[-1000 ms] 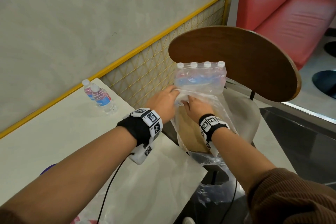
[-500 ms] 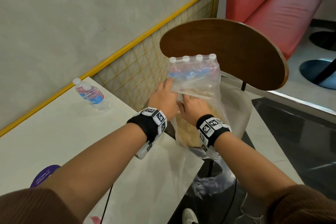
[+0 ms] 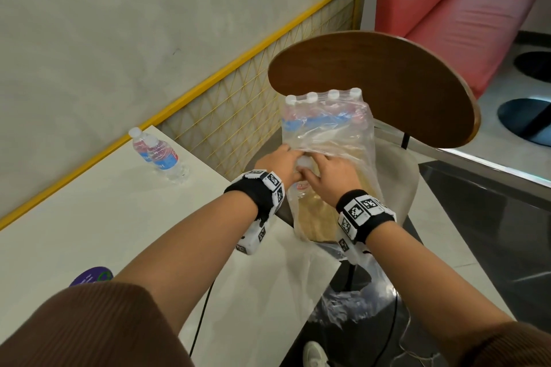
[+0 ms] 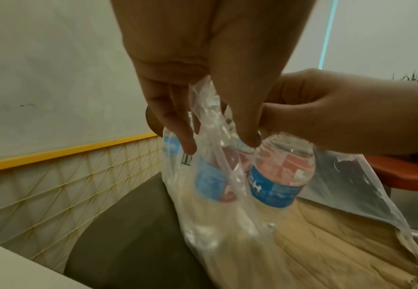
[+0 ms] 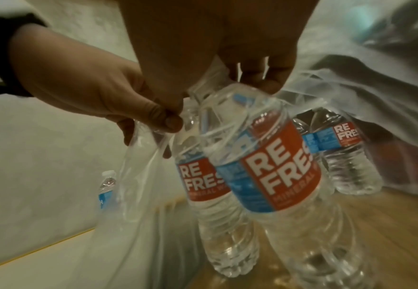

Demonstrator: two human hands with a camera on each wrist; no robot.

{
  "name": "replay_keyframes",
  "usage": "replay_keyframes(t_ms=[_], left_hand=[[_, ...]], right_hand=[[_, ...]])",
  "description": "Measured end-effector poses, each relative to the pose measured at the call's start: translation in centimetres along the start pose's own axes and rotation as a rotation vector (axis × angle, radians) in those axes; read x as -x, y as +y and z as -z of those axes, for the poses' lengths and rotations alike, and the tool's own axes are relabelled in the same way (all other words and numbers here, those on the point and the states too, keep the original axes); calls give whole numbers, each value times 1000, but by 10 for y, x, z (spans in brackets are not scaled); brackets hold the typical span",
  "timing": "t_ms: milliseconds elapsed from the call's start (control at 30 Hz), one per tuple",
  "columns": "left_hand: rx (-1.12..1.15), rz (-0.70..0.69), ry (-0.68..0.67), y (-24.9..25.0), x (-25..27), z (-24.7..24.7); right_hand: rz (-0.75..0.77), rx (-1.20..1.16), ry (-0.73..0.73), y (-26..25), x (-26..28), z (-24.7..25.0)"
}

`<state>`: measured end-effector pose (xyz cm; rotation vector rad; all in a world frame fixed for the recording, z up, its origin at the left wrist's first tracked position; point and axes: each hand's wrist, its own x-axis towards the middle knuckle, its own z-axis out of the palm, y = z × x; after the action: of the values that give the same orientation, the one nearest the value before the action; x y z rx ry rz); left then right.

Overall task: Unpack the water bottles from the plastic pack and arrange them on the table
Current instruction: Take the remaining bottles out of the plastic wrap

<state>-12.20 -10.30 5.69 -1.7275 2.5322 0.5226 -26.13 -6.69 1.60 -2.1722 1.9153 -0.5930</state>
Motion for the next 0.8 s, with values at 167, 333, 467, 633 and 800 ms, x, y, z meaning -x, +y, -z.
replay_keyframes(t_ms=[167, 333, 467, 633, 800], left_hand=[[-31, 3, 14, 5, 1, 0], [-34, -39, 140, -1, 14, -3], [-5, -91, 188, -16, 33, 0], [174, -90, 167, -23, 58, 6], [222, -53, 109, -39, 83, 20]], right_hand=[[-150, -122, -83, -7, 4, -2], [-271, 6, -112, 0, 5, 5], [-329, -55, -192, 1, 8, 4], [-400, -34, -366, -11, 12, 3], [-361, -44, -419, -34, 6, 4]])
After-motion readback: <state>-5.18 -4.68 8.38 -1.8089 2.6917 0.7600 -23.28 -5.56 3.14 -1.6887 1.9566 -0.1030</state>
